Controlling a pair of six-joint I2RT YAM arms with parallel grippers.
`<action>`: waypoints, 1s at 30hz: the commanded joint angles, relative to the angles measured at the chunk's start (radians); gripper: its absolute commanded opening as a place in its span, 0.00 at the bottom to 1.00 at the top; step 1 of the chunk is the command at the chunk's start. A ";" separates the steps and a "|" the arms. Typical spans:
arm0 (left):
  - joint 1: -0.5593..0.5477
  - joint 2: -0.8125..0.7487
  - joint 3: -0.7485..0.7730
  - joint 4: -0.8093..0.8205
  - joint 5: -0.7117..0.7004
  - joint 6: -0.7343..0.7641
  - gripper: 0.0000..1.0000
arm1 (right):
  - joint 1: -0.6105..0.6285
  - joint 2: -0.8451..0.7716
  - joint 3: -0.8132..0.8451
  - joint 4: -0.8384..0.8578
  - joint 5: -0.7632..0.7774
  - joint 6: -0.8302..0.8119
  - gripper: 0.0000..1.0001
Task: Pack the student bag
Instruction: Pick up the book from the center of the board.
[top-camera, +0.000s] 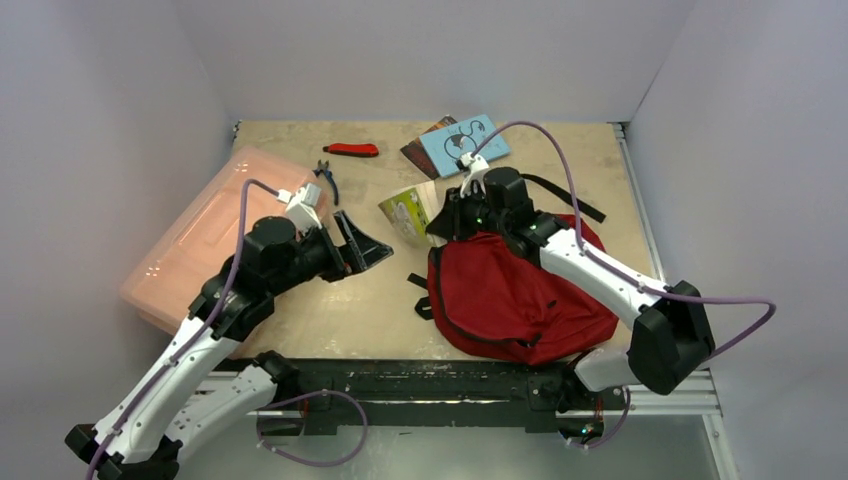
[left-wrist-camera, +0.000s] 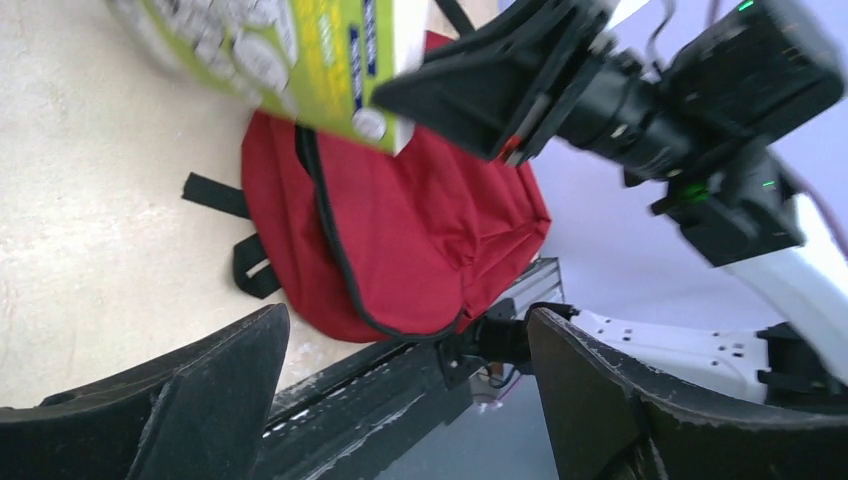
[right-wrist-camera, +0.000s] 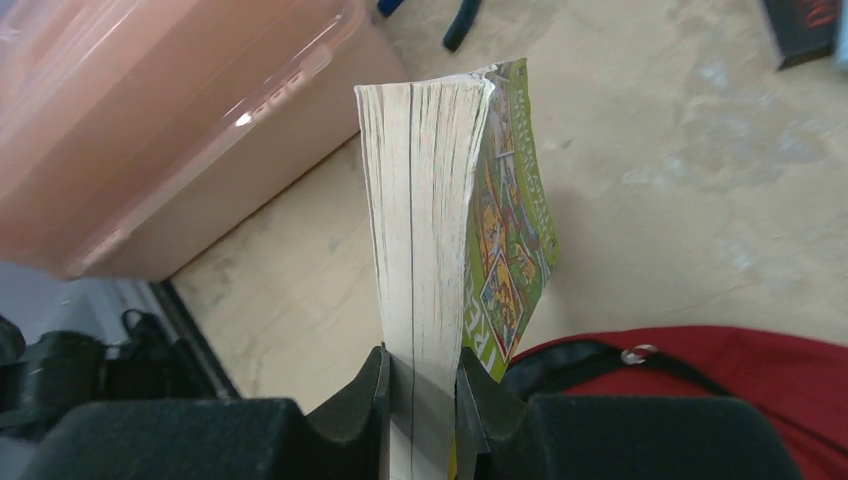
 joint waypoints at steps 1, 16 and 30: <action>0.009 0.009 0.101 -0.035 -0.015 -0.002 0.89 | -0.023 -0.122 -0.031 0.278 -0.243 0.217 0.00; 0.034 -0.175 0.219 -0.320 -0.351 0.095 1.00 | -0.224 -0.068 -0.076 1.161 -0.839 1.370 0.00; 0.032 -0.186 0.312 -0.092 -0.027 0.663 0.95 | -0.221 -0.137 0.009 0.451 -0.613 1.086 0.00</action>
